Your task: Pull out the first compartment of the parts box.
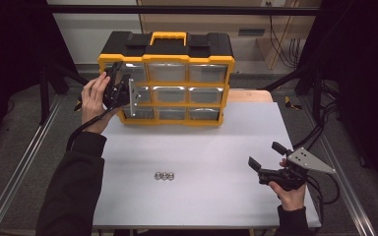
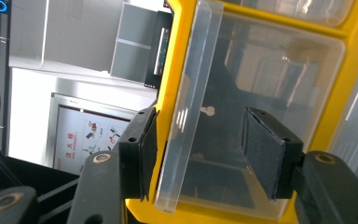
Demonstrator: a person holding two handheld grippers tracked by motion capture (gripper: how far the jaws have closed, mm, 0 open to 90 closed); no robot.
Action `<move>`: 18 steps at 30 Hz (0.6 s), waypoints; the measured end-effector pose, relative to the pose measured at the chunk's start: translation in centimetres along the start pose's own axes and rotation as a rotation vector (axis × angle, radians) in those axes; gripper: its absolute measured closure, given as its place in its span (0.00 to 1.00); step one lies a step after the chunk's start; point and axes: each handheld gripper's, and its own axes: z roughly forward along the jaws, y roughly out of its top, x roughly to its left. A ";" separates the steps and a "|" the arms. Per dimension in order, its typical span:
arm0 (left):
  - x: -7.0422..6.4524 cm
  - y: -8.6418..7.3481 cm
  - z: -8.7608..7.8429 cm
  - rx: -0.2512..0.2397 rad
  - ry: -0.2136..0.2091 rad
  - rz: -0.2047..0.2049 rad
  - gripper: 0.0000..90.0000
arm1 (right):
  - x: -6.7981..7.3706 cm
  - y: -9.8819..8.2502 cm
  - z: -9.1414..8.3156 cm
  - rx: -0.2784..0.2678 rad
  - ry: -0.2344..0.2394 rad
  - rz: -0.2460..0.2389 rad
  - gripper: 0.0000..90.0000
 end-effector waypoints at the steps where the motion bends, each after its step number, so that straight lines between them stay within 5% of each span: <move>1: 0.0 0.0 0.0 -0.007 0.003 -0.004 0.52 | 0.0 0.0 0.0 0.002 -0.002 0.002 0.01; 18: -0.2 0.6 0.3 -0.040 0.054 -0.017 0.69 | 0.0 0.0 0.0 0.004 -0.003 0.002 0.01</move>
